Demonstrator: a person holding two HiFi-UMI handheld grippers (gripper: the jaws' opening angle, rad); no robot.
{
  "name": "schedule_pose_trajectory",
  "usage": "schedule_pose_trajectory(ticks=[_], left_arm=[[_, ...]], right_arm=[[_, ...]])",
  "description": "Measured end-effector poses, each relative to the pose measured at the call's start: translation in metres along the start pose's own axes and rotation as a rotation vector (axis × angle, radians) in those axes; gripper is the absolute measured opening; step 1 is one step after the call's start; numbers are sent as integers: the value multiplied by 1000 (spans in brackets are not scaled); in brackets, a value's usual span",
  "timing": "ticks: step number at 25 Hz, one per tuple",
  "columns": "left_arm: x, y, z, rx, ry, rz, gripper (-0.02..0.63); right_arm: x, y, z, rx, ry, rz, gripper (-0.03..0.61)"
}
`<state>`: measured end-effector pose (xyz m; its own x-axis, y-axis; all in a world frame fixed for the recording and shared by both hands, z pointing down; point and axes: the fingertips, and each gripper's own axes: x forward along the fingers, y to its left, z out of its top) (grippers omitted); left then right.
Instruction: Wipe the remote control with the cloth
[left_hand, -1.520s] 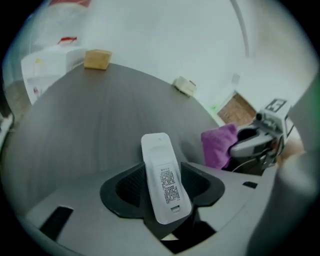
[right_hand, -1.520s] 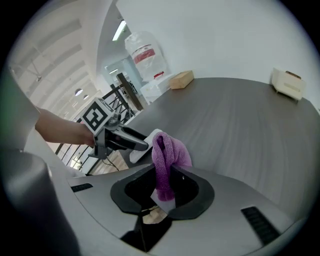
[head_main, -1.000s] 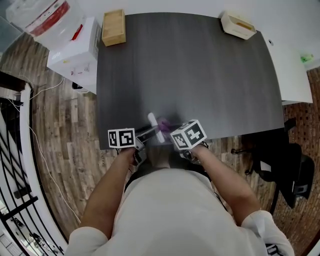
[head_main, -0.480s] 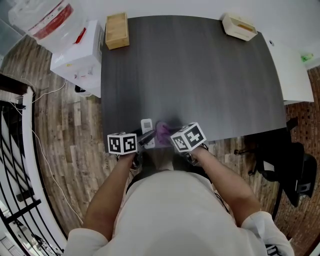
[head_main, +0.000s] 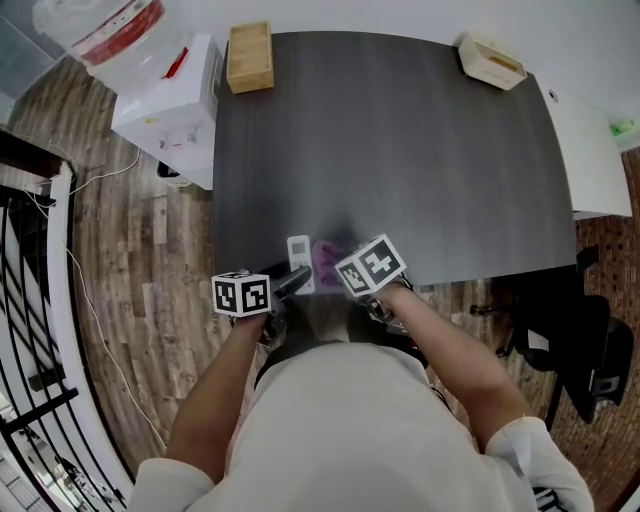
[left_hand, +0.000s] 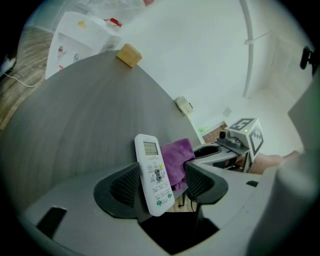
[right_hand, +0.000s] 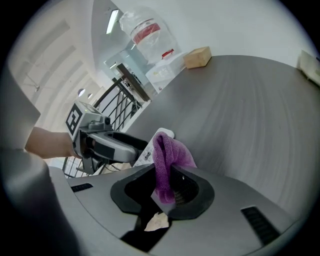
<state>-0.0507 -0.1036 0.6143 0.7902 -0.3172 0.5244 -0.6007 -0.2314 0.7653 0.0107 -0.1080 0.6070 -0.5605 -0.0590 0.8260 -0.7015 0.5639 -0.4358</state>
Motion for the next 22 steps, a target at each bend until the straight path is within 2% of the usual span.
schedule_pose_trajectory(ticks=[7,15,20,22], left_arm=[[9,6,21,-63,-36,-38,285],[29,16,61,6,19,-12,285],[36,19,76,87,64,4,285],[39,17,77,77,64,-7,285]], right_arm=[[7,-5,28,7,-26,-6,89],[9,-29,63,-2,-48,-61,87],[6,-39,64,21,-55,-84,87],[5,-42,62,38,-62,-93,87]])
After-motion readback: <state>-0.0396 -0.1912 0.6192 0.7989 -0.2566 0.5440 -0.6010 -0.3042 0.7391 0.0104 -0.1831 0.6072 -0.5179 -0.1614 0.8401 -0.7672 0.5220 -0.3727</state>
